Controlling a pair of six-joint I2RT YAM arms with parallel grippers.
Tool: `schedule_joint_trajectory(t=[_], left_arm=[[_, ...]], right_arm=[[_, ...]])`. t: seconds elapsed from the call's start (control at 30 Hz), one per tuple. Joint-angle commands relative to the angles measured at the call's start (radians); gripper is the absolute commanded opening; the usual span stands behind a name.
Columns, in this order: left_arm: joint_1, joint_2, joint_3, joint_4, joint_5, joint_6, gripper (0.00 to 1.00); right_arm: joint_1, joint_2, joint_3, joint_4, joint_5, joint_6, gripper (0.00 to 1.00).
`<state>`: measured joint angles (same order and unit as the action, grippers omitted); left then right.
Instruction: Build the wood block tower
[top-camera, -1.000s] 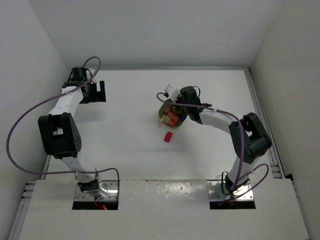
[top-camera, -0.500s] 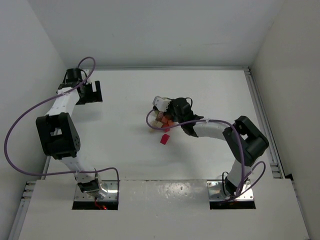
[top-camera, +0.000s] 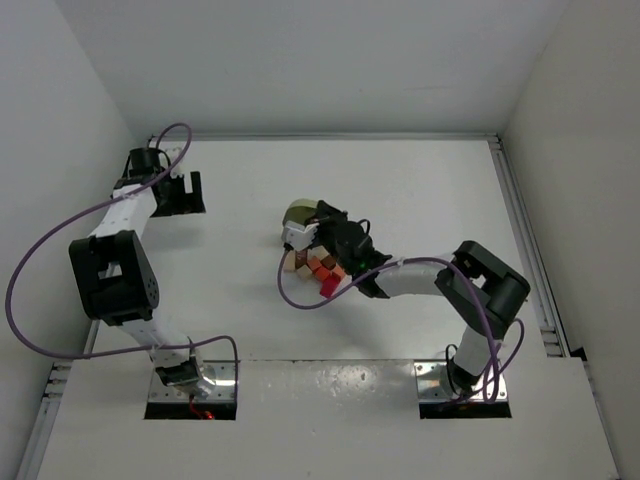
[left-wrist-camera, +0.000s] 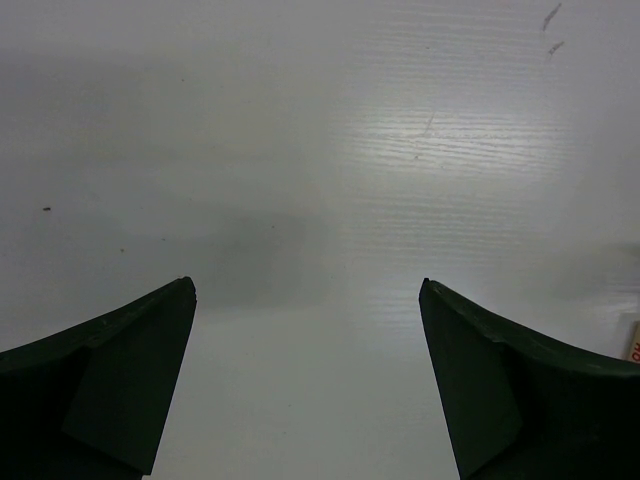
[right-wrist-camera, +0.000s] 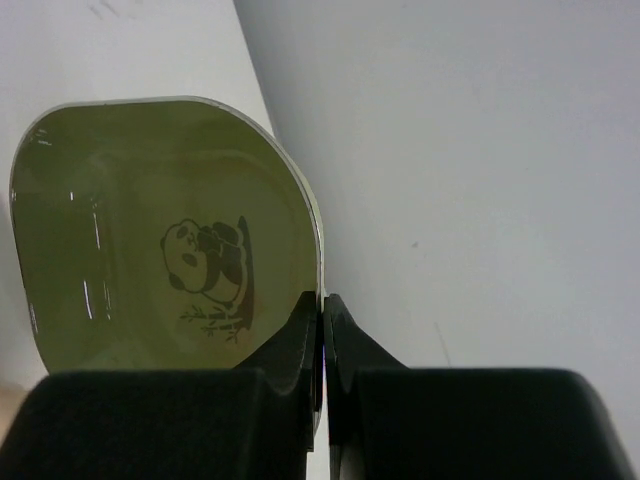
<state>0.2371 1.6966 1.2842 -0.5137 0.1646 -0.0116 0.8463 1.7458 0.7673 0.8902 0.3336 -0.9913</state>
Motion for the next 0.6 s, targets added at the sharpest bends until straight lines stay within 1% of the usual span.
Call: schedule_joint_trajectory(t=[0.0, 0.03, 0.07, 0.1, 0.13, 0.17, 0.2, 0.23, 0.27, 0.3, 0.33, 0.37, 0.4, 0.43, 0.47, 0.5, 0.53, 0.57], left_arm=[[0.021, -0.083, -0.017, 0.064, 0.027, 0.025, 1.00], [0.021, -0.083, -0.017, 0.073, 0.027, 0.025, 1.00], [0.021, -0.083, -0.017, 0.073, 0.036, 0.025, 1.00], [0.021, -0.093, -0.017, 0.083, 0.036, 0.025, 1.00], [0.021, -0.094, -0.017, 0.083, 0.045, 0.025, 1.00], [0.021, -0.103, -0.017, 0.095, 0.065, 0.025, 1.00], [0.021, -0.103, -0.017, 0.095, 0.078, 0.025, 1.00], [0.021, -0.103, -0.017, 0.104, 0.090, 0.016, 1.00], [0.021, -0.112, -0.017, 0.116, 0.104, 0.003, 1.00], [0.021, -0.112, -0.017, 0.116, 0.104, 0.002, 1.00], [0.007, -0.112, -0.017, 0.125, 0.104, -0.010, 1.00], [-0.008, -0.112, -0.017, 0.126, 0.095, -0.022, 1.00], [-0.019, -0.112, -0.017, 0.135, 0.086, -0.022, 1.00], [-0.030, -0.112, -0.007, 0.135, 0.076, -0.022, 1.00], [-0.051, -0.112, -0.006, 0.145, 0.063, -0.031, 1.00], [-0.062, -0.112, -0.006, 0.146, 0.062, -0.031, 1.00], [-0.073, -0.112, 0.003, 0.146, 0.046, -0.031, 1.00], [-0.082, -0.112, 0.013, 0.146, 0.036, -0.040, 1.00]], right_arm=[[-0.016, 0.007, 0.027, 0.132, 0.050, -0.041, 0.00], [-0.024, 0.008, 0.073, 0.092, 0.067, -0.029, 0.00], [-0.035, 0.009, 0.092, 0.029, 0.103, 0.049, 0.00], [-0.089, 0.003, 0.110, -0.015, 0.145, 0.089, 0.00], [-0.113, 0.004, 0.188, -0.193, 0.181, 0.133, 0.00], [-0.139, 0.001, 0.220, -0.267, 0.202, 0.293, 0.00], [-0.232, 0.004, 0.252, -0.351, 0.220, 0.356, 0.00], [-0.269, 0.006, 0.359, -0.602, 0.217, 0.417, 0.00], [-0.339, 0.012, 0.395, -0.679, 0.208, 0.588, 0.00], [-0.377, 0.014, 0.447, -0.750, 0.162, 0.639, 0.00], [-0.485, 0.026, 0.467, -0.918, 0.106, 0.722, 0.00], [-0.522, 0.038, 0.509, -0.959, 0.076, 0.755, 0.00], [-0.561, 0.044, 0.513, -0.982, 0.032, 0.814, 0.00], [-0.663, 0.060, 0.521, -1.026, -0.017, 0.859, 0.00], [-0.728, 0.089, 0.536, -1.069, -0.060, 0.891, 0.00], [-0.728, 0.089, 0.541, -1.077, -0.061, 0.916, 0.00], [-0.819, 0.099, 0.550, -1.091, -0.086, 0.927, 0.00], [-0.840, 0.136, 0.570, -1.115, -0.109, 0.931, 0.00]])
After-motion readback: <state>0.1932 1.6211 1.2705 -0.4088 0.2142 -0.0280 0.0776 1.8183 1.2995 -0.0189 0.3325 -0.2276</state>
